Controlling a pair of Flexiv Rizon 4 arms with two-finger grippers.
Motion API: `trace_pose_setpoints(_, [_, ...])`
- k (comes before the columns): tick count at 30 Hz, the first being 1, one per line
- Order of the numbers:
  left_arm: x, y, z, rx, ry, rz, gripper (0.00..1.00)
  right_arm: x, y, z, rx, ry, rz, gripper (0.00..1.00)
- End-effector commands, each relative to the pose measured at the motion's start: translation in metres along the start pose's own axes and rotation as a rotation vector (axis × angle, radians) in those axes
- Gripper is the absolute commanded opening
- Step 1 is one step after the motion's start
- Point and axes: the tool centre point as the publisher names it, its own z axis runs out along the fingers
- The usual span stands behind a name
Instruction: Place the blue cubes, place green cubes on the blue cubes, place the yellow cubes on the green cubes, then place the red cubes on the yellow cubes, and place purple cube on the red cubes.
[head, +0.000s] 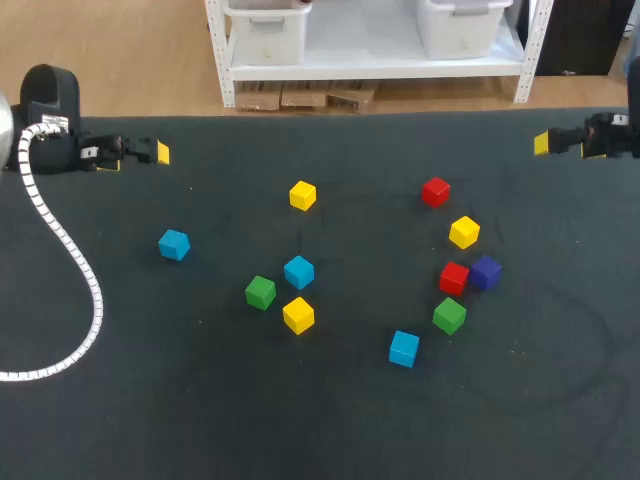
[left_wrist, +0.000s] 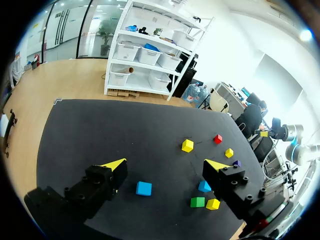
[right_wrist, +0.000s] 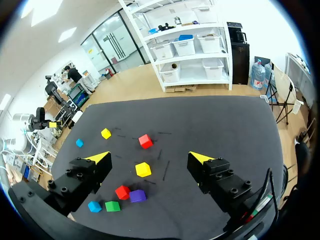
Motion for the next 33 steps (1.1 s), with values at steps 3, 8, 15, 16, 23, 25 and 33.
trace_pose_setpoints(3, [-0.0002, -0.0009, -0.0003, -0.003, 0.002, -0.001, 1.00, 0.0002, 0.0008, 0.0003, 0.005, -0.001, 0.001, 1.00])
trace_pose_setpoints(8, [-0.0002, -0.0009, -0.0003, -0.003, 0.002, -0.001, 1.00, 0.0002, 0.0008, 0.0003, 0.005, -0.001, 0.001, 1.00])
trace_pose_setpoints(15, [-0.0002, -0.0009, -0.0003, -0.003, 0.002, -0.001, 1.00, 0.0002, 0.0008, 0.0003, 0.005, -0.001, 0.001, 1.00])
trace_pose_setpoints(16, [-0.0002, -0.0009, -0.0003, -0.003, 0.002, -0.001, 1.00, 0.0002, 0.0008, 0.0003, 0.005, -0.001, 0.001, 1.00])
trace_pose_setpoints(23, [-0.0002, -0.0009, -0.0003, -0.003, 0.002, -0.001, 1.00, 0.0002, 0.0008, 0.0003, 0.005, -0.001, 0.001, 1.00])
trace_pose_setpoints(25, [-0.0002, -0.0009, -0.0003, -0.003, 0.002, -0.001, 1.00, 0.0002, 0.0008, 0.0003, 0.005, -0.001, 0.001, 1.00])
trace_pose_setpoints(33, [-0.0025, -0.0087, 0.0037, 0.010, -0.001, 0.064, 1.00, 0.0002, 0.0008, 0.0003, 0.005, -0.001, 0.001, 1.00])
